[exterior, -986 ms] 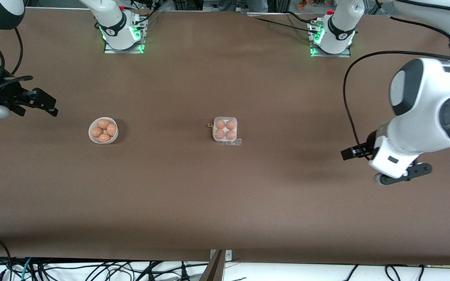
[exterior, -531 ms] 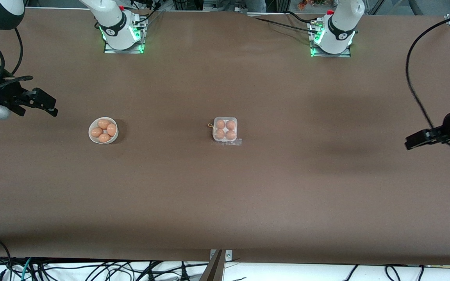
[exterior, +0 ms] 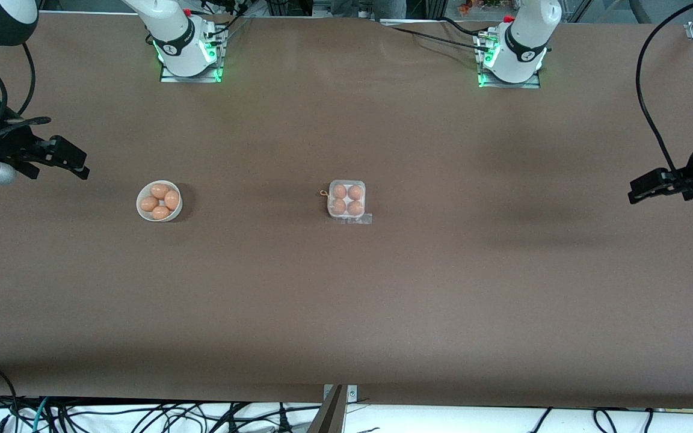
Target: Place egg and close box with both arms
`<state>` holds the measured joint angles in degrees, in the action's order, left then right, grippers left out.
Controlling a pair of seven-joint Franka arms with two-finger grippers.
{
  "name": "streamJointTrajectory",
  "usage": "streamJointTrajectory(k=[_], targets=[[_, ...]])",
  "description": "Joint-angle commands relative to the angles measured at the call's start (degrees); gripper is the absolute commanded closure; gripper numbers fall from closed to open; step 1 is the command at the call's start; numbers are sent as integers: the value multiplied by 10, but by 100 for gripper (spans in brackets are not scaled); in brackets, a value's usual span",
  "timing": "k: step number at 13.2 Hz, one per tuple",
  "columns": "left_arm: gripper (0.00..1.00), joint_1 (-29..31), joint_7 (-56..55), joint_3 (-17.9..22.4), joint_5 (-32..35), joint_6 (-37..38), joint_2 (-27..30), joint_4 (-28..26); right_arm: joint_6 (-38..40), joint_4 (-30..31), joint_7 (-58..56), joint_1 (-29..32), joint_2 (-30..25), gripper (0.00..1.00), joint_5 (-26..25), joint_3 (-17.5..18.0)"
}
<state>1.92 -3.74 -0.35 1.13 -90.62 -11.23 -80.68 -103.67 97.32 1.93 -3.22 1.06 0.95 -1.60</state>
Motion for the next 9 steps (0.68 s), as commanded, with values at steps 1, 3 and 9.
streamJointTrajectory(k=[1,3,9], targets=[[0,3,14,1,-17,-12,70,-70,0,1,-6,5,-4,0,-7,4],[0,-4,15,3,-17,-11,85,-88,0,1,-6,5,-4,0,-7,4],[0,-55,15,51,-17,-11,97,-101,1,1,-6,6,-4,0,-7,4]])
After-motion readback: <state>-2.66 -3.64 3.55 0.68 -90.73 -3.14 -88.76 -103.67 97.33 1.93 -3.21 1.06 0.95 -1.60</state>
